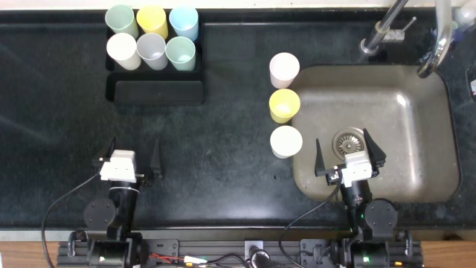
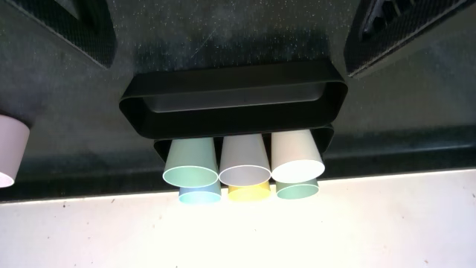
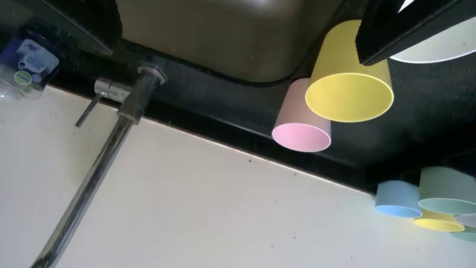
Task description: Store Cups
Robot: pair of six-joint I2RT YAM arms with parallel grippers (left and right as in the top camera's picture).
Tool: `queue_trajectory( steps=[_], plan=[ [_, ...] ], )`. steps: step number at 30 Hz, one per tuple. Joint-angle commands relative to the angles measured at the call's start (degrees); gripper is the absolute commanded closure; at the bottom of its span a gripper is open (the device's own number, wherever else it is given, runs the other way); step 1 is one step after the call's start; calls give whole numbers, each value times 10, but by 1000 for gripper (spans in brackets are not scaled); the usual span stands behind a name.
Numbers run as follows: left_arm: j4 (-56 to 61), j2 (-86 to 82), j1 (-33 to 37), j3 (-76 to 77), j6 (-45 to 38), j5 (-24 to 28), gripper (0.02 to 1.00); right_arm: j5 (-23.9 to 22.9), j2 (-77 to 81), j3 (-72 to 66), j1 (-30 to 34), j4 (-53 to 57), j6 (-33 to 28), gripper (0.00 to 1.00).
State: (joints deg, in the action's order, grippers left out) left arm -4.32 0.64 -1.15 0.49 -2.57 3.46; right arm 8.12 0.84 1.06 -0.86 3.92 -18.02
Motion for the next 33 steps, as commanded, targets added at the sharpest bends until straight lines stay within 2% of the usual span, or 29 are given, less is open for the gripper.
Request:
queue_trajectory(
  steps=[1,29,33],
  plan=[
    [-1,-5,-2,0,-7,3,18,-76,-6,-8,-3,5,2,3],
    [-3,-5,-2,1,-6,3,18,-76,-6,-8,-3,5,2,3],
    [-62,42,-2,61,30,17,18,-76,-6,-8,-3,5,2,3]
  ],
)
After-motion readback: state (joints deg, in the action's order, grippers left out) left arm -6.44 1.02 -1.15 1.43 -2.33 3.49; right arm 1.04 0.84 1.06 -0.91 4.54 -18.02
